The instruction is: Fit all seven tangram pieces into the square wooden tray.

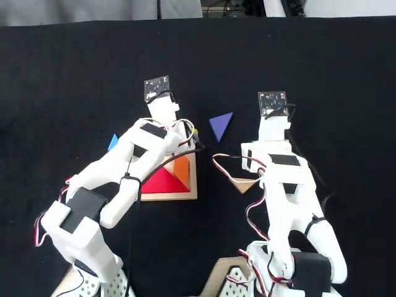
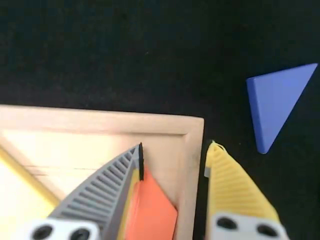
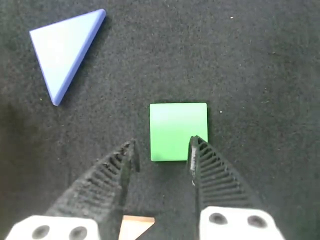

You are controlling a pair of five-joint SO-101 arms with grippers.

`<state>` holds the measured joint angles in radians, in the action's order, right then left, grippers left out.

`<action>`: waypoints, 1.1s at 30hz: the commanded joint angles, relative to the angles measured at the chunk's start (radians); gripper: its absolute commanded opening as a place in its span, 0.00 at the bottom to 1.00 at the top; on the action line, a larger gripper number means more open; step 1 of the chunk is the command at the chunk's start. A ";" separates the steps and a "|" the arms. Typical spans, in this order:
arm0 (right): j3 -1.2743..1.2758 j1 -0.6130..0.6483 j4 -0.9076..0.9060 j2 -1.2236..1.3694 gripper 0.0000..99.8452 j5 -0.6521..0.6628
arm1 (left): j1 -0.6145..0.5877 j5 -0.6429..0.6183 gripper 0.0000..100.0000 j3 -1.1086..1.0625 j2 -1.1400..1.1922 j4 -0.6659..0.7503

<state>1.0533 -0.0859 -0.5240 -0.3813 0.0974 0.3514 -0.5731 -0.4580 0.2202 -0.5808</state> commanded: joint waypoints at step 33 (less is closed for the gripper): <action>-0.028 0.012 0.014 -0.038 0.17 0.000 | 0.104 0.052 0.22 -0.168 -0.402 -0.241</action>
<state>1.0533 -0.0859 -0.5240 -0.3813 0.0974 0.4526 -0.5317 -0.6176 -0.0836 -0.8140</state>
